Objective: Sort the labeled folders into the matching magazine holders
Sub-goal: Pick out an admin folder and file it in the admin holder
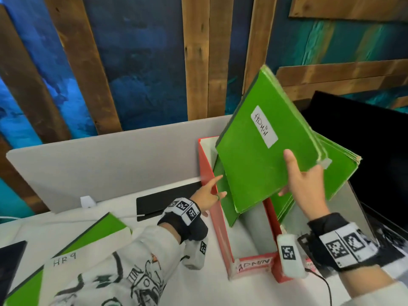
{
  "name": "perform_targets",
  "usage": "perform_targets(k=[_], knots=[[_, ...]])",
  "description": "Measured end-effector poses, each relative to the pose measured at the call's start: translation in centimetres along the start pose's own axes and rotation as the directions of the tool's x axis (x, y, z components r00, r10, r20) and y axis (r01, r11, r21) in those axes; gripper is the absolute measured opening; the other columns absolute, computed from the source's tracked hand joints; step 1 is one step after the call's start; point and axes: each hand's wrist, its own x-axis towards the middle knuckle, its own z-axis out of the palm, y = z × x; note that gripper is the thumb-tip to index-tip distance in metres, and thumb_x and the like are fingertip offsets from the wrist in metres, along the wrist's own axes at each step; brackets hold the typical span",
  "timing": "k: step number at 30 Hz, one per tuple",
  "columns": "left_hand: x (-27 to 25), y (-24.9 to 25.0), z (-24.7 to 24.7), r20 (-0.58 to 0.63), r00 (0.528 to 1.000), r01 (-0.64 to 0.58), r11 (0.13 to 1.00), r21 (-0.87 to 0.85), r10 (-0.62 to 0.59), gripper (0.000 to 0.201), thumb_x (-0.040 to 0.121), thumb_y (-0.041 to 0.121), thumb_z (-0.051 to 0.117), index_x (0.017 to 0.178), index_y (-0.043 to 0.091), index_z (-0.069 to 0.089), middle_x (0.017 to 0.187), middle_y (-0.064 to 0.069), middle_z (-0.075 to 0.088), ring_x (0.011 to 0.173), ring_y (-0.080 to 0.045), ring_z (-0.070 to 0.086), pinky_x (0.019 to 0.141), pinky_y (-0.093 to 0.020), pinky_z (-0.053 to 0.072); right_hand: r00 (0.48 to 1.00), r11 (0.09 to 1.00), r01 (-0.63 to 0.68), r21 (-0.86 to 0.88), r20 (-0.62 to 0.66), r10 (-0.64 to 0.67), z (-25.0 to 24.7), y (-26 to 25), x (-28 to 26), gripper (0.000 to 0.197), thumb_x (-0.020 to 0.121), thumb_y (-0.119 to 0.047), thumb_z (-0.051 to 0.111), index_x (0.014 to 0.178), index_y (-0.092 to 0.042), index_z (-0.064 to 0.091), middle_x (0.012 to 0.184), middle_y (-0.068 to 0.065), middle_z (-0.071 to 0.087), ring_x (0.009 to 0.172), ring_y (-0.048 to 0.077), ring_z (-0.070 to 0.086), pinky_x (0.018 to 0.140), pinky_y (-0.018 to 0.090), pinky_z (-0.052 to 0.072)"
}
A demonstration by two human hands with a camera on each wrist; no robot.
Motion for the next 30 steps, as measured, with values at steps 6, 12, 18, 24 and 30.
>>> perform_targets(k=[6,12,18,24,30], knots=[[0.4,-0.6,0.9,-0.044,0.999,0.005,0.994,0.112,0.000,0.051,0.090,0.028,0.056,0.132,0.043,0.032,0.128,-0.015,0.054,0.108,-0.033,0.057,0.065,-0.047,0.059,0.983,0.990,-0.084,-0.112,0.154,0.101,4.2,3.2,1.0,0.047,0.095,-0.040,0.042,0.057,-0.015,0.031,0.043,0.010,0.036,0.030,0.005,0.055,0.025,0.012,0.023],[0.5,-1.0,1.0,-0.066,0.998,0.007,0.997,0.082,-0.002,0.051,0.089,0.023,0.058,0.131,0.040,0.035,0.126,-0.015,0.054,0.107,-0.030,0.057,0.064,-0.045,0.060,0.959,0.982,-0.089,-0.168,0.251,0.130,7.9,4.5,1.4,0.039,0.098,-0.030,0.040,0.064,-0.013,0.034,0.056,0.005,0.038,0.030,0.005,0.049,0.027,0.012,0.031],[0.5,-1.5,1.0,-0.062,0.998,-0.011,0.999,0.030,0.013,0.051,0.089,0.020,0.058,0.129,0.043,0.036,0.113,-0.011,0.057,0.084,-0.025,0.062,0.065,-0.043,0.060,0.953,0.978,-0.101,-0.184,0.265,0.148,9.2,5.1,2.1,0.035,0.099,-0.034,0.038,0.089,-0.001,0.044,0.068,0.011,0.049,0.044,0.015,0.054,0.029,0.015,0.036],[0.3,-1.4,1.2,-0.074,0.997,-0.021,1.000,-0.003,0.021,0.052,0.089,0.018,0.057,0.130,0.041,0.037,0.117,-0.012,0.057,0.091,-0.030,0.066,0.066,-0.046,0.060,0.917,0.801,0.037,-0.597,0.338,0.210,9.4,5.2,3.1,0.057,0.094,-0.051,0.038,0.124,-0.004,0.047,0.110,0.019,0.063,0.099,0.033,0.061,0.080,0.038,0.048],[-0.2,-1.3,1.1,-0.080,0.996,-0.045,0.997,-0.056,0.041,0.049,0.091,0.016,0.056,0.132,0.038,0.040,0.122,-0.012,0.053,0.091,-0.024,0.066,0.069,-0.050,0.059,0.878,0.927,-0.186,-0.327,0.367,0.306,10.1,5.8,3.8,0.038,0.097,-0.036,0.042,0.108,0.000,0.045,0.068,0.022,0.067,0.034,0.019,0.057,0.038,0.031,0.052]])
